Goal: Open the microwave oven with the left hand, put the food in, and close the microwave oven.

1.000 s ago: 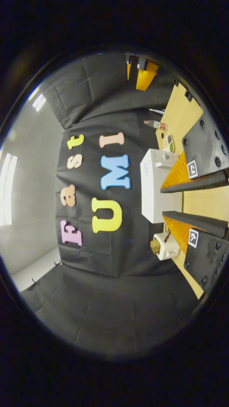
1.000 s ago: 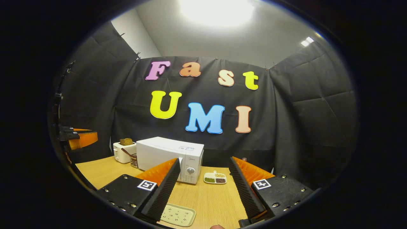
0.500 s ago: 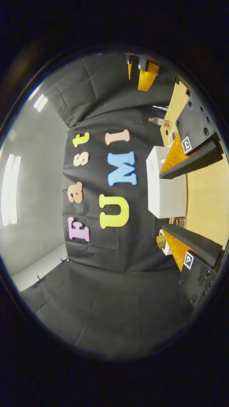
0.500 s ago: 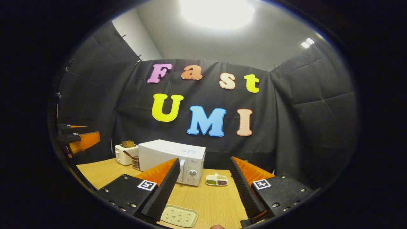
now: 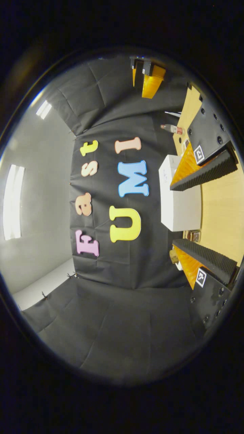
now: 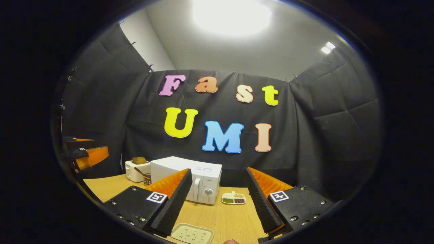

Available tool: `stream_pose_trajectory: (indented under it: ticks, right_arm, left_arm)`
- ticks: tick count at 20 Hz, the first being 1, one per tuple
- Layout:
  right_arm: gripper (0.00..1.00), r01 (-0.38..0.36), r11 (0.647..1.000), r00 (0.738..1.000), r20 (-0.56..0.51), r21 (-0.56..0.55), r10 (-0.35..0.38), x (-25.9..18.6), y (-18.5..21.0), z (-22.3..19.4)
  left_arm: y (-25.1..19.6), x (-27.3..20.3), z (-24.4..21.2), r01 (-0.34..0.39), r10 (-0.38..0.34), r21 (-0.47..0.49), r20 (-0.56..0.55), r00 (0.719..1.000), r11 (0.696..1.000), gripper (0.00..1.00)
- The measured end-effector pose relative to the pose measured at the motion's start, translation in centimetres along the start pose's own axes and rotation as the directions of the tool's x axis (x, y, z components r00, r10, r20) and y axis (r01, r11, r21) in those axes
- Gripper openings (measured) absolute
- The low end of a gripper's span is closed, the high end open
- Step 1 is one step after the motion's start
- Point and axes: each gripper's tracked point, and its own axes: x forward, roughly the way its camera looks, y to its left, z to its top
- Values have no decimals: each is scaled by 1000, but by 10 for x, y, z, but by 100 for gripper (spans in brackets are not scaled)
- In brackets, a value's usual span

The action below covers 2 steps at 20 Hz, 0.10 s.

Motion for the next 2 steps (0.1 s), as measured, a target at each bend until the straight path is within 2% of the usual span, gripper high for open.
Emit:
stream_pose_trajectory:
  ticks: [2]
  right_arm:
    - [94, 3, 1000, 1000, -1, 7, -3, 0, 1, -2]
  left_arm:
    - [-1, 0, 0, 4, -4, 1, 2, 1000, 1000, 96]
